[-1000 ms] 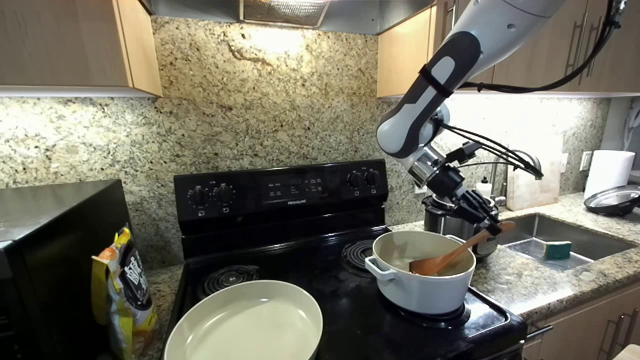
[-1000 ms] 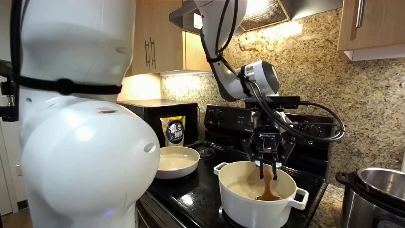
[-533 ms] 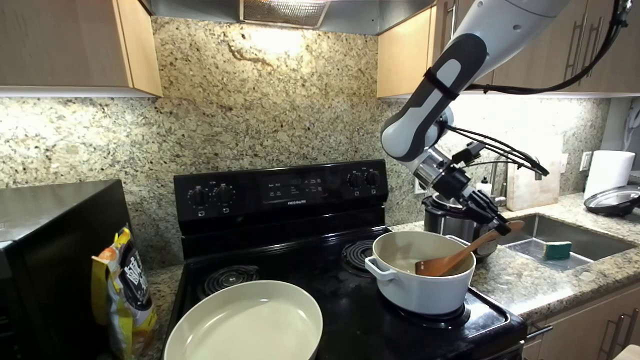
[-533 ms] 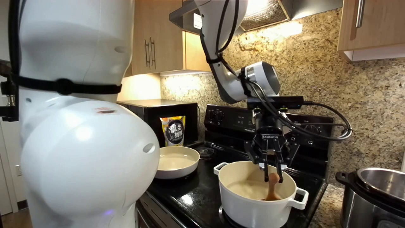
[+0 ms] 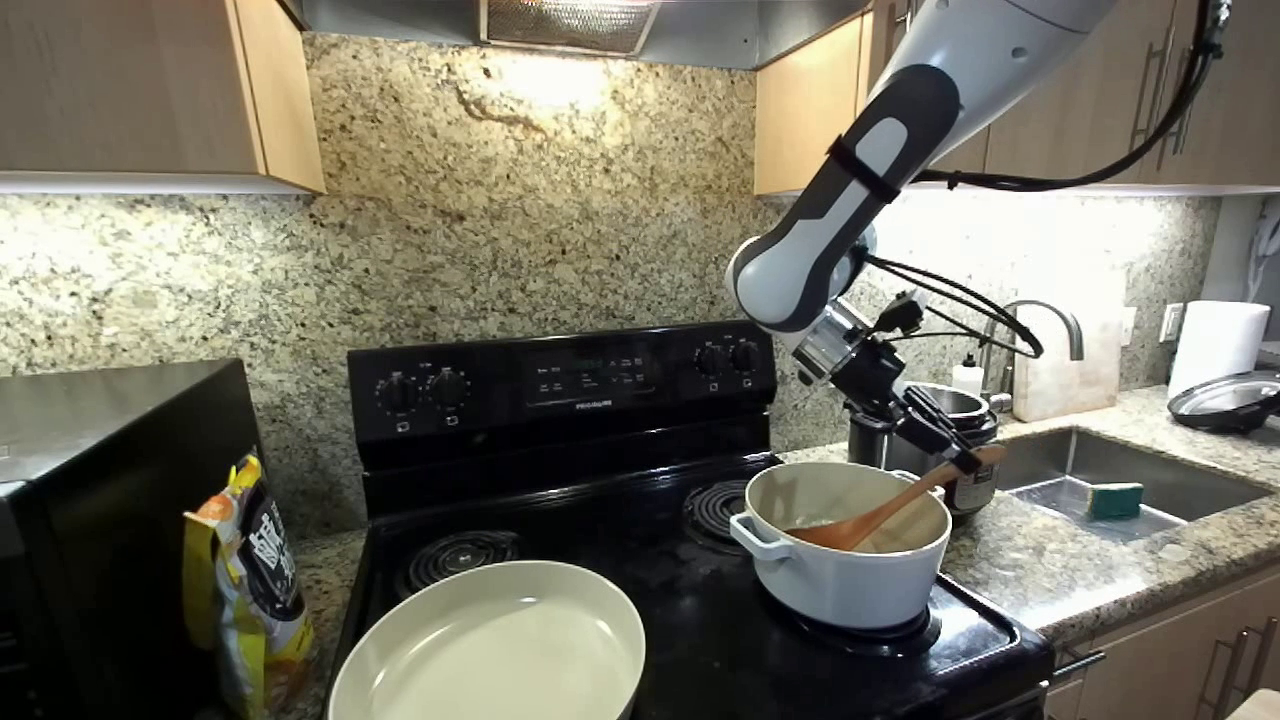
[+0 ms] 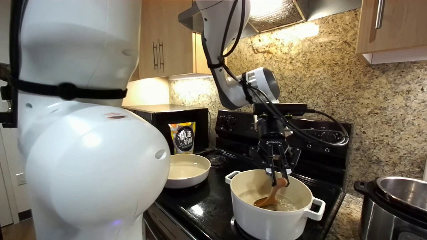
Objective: Mix the things in the pot with the wooden spoon
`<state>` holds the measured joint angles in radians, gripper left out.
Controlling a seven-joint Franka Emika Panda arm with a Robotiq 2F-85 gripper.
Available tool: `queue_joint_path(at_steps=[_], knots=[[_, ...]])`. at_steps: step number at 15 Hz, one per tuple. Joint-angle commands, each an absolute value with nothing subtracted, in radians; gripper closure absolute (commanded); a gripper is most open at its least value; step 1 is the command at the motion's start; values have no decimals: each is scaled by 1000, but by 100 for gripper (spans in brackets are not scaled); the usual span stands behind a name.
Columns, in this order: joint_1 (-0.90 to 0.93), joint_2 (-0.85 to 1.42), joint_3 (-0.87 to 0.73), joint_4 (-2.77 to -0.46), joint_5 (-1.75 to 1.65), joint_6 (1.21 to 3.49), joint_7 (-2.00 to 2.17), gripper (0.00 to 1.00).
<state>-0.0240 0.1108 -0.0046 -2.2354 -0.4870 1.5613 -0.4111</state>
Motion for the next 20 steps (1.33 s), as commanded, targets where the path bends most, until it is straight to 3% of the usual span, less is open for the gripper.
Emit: queue_joint_path(at_steps=[1, 20], knots=[[-18, 120, 7, -2236, -497, 1601, -460, 93], [-31, 101, -13, -2233, -550, 1429, -481, 93]])
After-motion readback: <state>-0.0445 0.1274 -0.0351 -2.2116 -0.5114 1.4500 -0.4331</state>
